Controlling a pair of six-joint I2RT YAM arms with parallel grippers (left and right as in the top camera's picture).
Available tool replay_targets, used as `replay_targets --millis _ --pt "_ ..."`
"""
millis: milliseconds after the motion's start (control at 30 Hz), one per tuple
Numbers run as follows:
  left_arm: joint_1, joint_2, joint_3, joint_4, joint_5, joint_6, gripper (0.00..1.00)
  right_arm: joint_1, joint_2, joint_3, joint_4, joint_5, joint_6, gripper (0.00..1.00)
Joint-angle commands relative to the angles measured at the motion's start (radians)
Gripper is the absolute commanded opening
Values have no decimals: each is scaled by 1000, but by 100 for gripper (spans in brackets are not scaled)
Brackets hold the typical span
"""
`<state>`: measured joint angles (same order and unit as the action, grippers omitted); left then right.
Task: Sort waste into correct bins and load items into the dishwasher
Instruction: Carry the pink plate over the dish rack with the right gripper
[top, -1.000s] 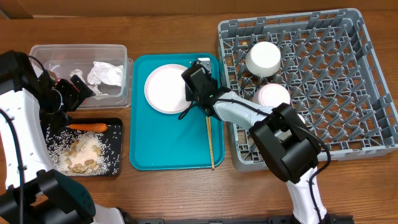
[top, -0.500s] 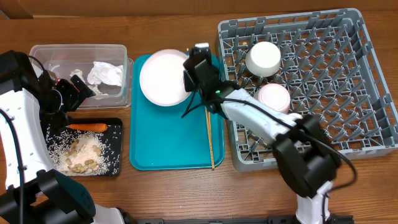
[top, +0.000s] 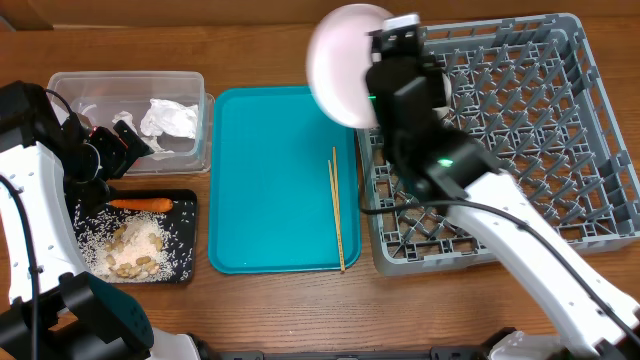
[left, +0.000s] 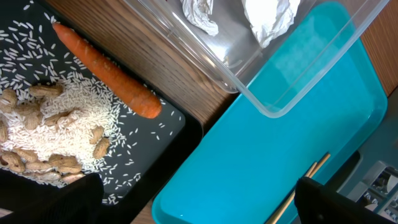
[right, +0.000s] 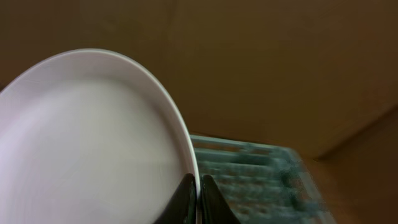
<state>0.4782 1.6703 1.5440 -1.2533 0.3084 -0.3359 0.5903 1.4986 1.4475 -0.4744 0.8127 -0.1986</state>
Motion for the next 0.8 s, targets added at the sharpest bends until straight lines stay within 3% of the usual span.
replay_targets --millis 0,167,433,767 --pt "-2 -10 22 2 13 21 100 -60 -25 8 -59 146 -277 4" --pt "-2 -10 22 2 13 21 100 -203 -12 5 -207 166 -383 4" --pt "-2 -10 22 2 13 21 100 -428 10 5 -261 93 -481 4" --pt "-2 -10 22 2 13 21 100 -447 38 2 -311 -23 -518 4"
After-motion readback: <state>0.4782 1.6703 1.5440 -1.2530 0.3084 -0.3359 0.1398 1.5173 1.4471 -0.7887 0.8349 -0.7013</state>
